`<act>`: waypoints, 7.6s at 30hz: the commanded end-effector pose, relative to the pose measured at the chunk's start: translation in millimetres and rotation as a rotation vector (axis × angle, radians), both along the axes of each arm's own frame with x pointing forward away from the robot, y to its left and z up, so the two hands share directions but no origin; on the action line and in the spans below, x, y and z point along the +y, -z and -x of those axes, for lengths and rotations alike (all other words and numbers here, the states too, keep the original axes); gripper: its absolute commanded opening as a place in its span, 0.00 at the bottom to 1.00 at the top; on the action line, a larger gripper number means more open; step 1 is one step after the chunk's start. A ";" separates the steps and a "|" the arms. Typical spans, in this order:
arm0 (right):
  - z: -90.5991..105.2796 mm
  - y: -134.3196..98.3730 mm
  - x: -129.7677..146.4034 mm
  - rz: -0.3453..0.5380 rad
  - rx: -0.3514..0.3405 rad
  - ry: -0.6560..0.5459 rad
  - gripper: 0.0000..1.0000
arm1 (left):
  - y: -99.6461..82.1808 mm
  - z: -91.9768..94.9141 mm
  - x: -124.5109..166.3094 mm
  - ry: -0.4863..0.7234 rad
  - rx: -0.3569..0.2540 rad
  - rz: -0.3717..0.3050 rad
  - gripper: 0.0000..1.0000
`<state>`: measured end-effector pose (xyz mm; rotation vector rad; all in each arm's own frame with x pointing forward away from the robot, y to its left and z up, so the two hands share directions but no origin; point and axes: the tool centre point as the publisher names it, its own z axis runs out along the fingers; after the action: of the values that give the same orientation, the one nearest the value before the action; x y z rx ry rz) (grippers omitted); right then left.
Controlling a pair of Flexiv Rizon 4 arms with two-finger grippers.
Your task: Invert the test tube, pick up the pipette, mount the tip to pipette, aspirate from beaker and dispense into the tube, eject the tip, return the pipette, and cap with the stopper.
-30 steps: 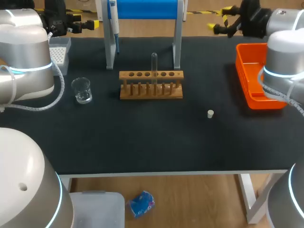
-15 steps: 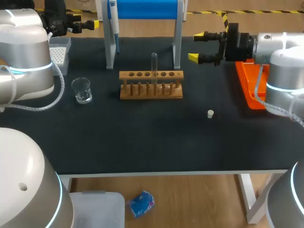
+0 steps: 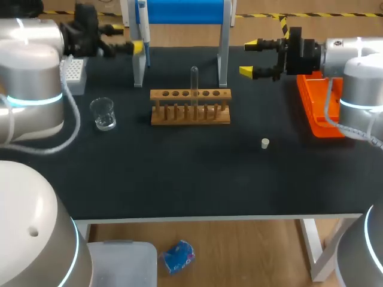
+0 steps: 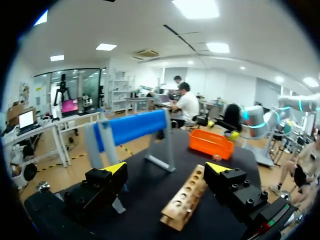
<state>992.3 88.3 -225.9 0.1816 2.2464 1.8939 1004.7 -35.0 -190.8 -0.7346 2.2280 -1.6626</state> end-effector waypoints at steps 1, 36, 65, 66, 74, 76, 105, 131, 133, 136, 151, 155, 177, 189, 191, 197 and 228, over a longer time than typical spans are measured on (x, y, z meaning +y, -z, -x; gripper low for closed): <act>-0.7 0.7 -0.5 0.000 0.000 -0.003 1.00 | 9.8 44.0 12.1 0.121 0.009 -0.050 1.00; 2.7 7.7 34.5 0.002 -0.055 -0.137 1.00 | 35.6 68.5 -31.0 0.192 -0.031 -0.043 1.00; 15.9 53.4 141.4 -0.133 0.062 -0.413 1.00 | 35.6 68.5 -31.0 0.192 -0.031 -0.043 1.00; 15.0 53.1 140.4 -0.137 0.064 -0.408 1.00 | 35.6 68.5 -31.0 0.192 -0.031 -0.043 1.00; 19.8 55.6 139.2 -0.127 0.071 -0.405 0.78 | 35.6 68.5 -31.0 0.192 -0.031 -0.043 1.00; 20.5 56.7 140.2 -0.126 0.072 -0.406 0.75 | 35.6 68.5 -31.0 0.192 -0.031 -0.043 1.00; 14.2 54.6 139.0 -0.150 0.135 -0.326 0.00 | 35.6 68.5 -31.0 0.192 -0.031 -0.043 1.00; 17.9 20.1 137.5 -0.123 0.083 -0.309 0.00 | 35.6 68.5 -31.0 0.192 -0.031 -0.043 1.00; 18.1 16.5 138.1 -0.123 0.075 -0.309 0.00 | 35.6 68.5 -31.0 0.192 -0.031 -0.043 1.00; 18.0 11.9 139.1 -0.123 0.069 -0.310 0.00 | 35.6 68.5 -31.0 0.192 -0.031 -0.043 1.00; 18.8 -19.2 139.0 -0.138 0.061 -0.295 0.00 | 35.6 68.5 -31.0 0.192 -0.031 -0.043 1.00; 21.4 -29.3 137.0 -0.135 0.070 -0.287 0.00 | 35.6 68.5 -31.0 0.192 -0.031 -0.043 1.00; 26.9 -77.1 126.1 -0.137 0.108 -0.254 0.00 | 35.6 68.5 -31.0 0.192 -0.031 -0.043 1.00; 32.4 -74.8 123.9 -0.152 0.721 -0.305 0.00 | 35.6 68.5 -31.0 0.192 -0.031 -0.043 1.00; 29.6 -81.6 125.0 -0.234 0.863 -0.282 0.00 | 35.6 68.5 -31.0 0.192 -0.031 -0.043 1.00; 13.4 -88.0 125.2 -0.504 1.195 -0.076 0.00 | 35.6 68.5 -31.0 0.192 -0.031 -0.043 1.00; 24.4 -68.4 122.2 -0.263 1.350 -0.183 0.00 | 35.6 68.5 -31.0 0.192 -0.031 -0.043 1.00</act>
<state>956.5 220.8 -152.3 1.8689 2.3684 2.6402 936.0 -66.2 -226.4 -0.4947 2.3680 -1.6913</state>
